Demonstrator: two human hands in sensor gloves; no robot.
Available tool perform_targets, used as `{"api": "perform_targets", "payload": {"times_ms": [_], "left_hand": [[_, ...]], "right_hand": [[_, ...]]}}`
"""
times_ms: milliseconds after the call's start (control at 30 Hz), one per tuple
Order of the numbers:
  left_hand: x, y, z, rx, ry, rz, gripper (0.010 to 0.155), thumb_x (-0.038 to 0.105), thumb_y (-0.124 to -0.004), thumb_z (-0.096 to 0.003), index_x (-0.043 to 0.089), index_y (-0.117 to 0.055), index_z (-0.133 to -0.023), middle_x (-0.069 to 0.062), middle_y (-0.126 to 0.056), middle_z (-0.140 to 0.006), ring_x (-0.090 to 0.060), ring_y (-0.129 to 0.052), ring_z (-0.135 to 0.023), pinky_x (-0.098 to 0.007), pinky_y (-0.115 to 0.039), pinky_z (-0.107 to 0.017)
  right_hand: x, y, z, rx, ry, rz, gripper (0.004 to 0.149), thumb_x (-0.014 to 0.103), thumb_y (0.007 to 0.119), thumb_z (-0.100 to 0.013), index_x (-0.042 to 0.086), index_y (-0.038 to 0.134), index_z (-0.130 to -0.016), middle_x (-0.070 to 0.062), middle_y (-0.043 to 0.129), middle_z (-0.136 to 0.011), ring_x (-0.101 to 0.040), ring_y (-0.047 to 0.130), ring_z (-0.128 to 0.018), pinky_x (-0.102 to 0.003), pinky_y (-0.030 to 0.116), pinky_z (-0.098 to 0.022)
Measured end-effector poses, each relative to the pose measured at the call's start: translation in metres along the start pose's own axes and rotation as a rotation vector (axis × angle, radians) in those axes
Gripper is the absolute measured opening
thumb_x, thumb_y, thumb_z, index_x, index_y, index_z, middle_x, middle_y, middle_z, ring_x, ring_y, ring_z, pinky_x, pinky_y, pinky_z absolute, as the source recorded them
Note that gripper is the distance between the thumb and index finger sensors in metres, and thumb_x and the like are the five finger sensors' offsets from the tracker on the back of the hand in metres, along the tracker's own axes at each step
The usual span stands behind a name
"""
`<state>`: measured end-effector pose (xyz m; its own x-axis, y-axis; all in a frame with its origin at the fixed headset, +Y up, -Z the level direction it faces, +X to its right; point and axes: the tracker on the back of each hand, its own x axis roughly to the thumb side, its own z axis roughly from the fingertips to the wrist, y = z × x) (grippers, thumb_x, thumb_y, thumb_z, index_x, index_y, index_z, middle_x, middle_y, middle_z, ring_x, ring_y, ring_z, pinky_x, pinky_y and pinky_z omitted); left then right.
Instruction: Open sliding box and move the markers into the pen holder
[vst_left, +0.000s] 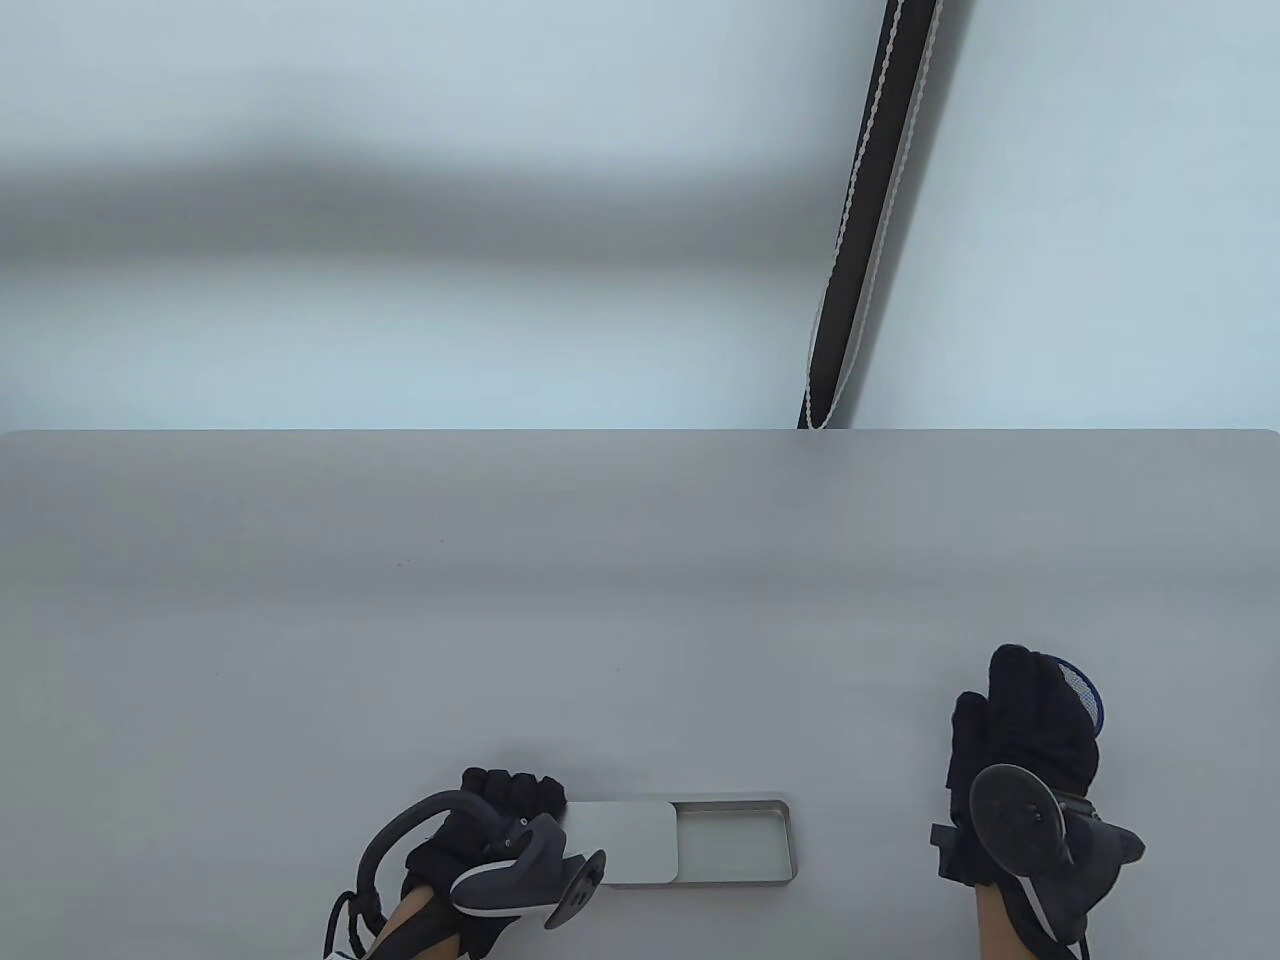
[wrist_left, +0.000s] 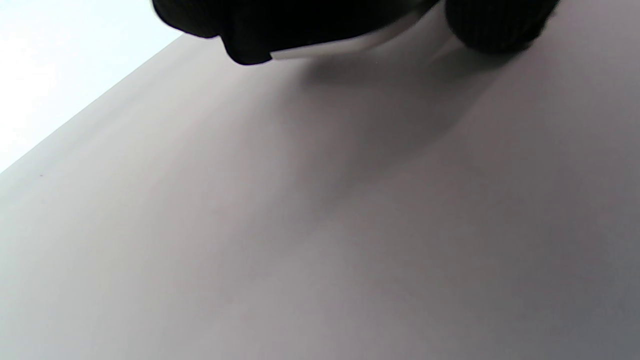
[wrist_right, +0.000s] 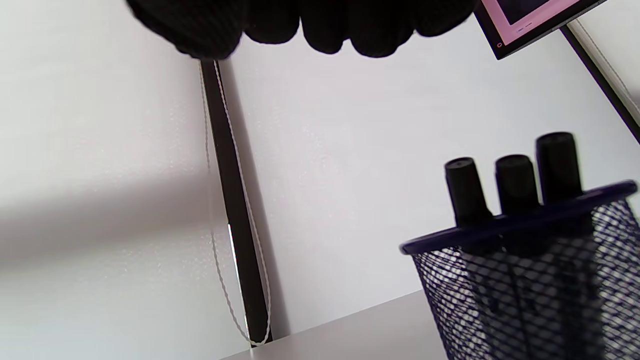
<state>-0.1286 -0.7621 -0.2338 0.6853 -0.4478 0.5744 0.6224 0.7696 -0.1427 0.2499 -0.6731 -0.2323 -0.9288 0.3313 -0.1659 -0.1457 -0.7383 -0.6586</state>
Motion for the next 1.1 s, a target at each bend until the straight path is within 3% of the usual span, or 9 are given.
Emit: {"api": "perform_targets", "payload": {"times_ms": [300,500,667,767,833,1100], "left_hand": [[0.000,0.000,0.000,0.000,0.000,0.000,0.084,0.067,-0.061,-0.0445,0.020,-0.033,-0.109,-0.005,-0.054,-0.115,-0.024,-0.068,-0.104,-0.043,-0.064,-0.081],[0.000,0.000,0.000,-0.003,0.005,0.002,0.084,0.067,-0.060,-0.0446,0.021,-0.032,-0.109,-0.005,-0.054,-0.115,-0.024,-0.067,-0.104,-0.043,-0.064,-0.081],[0.000,0.000,0.000,-0.008,0.007,-0.003,0.084,0.067,-0.060,-0.0448,0.020,-0.032,-0.109,-0.006,-0.053,-0.116,-0.025,-0.067,-0.105,-0.043,-0.064,-0.081],[0.001,0.000,0.000,-0.008,0.007,-0.007,0.084,0.067,-0.060,-0.0452,0.020,-0.032,-0.109,-0.006,-0.053,-0.116,-0.025,-0.067,-0.105,-0.043,-0.064,-0.081],[0.001,0.000,0.000,-0.008,0.008,-0.008,0.084,0.067,-0.060,-0.0453,0.020,-0.031,-0.109,-0.006,-0.053,-0.116,-0.025,-0.067,-0.105,-0.043,-0.064,-0.081],[0.002,0.000,0.001,-0.043,0.016,-0.001,0.084,0.064,-0.059,-0.0478,0.019,-0.026,-0.111,-0.009,-0.043,-0.120,-0.030,-0.060,-0.108,-0.048,-0.058,-0.082]], "right_hand": [[0.042,-0.005,0.012,0.049,-0.113,-0.078,0.064,0.045,0.071,-0.046,0.023,0.049,-0.102,-0.017,0.041,-0.108,-0.047,0.048,-0.097,-0.058,0.048,-0.070],[0.058,0.012,0.023,0.181,-0.191,-0.102,0.070,0.053,0.066,-0.044,0.028,0.040,-0.105,-0.014,0.028,-0.111,-0.044,0.030,-0.103,-0.059,0.037,-0.074],[0.062,0.035,0.031,0.407,-0.208,-0.082,0.077,0.059,0.062,-0.043,0.031,0.028,-0.106,-0.012,0.011,-0.110,-0.042,0.012,-0.103,-0.061,0.023,-0.074],[0.062,0.054,0.038,0.628,-0.200,-0.056,0.082,0.062,0.061,-0.042,0.033,0.019,-0.106,-0.012,0.000,-0.107,-0.040,-0.001,-0.101,-0.062,0.012,-0.072],[0.062,0.063,0.041,0.705,-0.206,-0.021,0.083,0.064,0.059,-0.042,0.033,0.015,-0.105,-0.011,-0.007,-0.105,-0.039,-0.006,-0.099,-0.062,0.009,-0.071],[0.064,0.068,0.045,0.708,-0.224,0.032,0.083,0.063,0.060,-0.042,0.033,0.015,-0.104,-0.011,-0.006,-0.105,-0.039,-0.006,-0.099,-0.062,0.009,-0.071]]}}
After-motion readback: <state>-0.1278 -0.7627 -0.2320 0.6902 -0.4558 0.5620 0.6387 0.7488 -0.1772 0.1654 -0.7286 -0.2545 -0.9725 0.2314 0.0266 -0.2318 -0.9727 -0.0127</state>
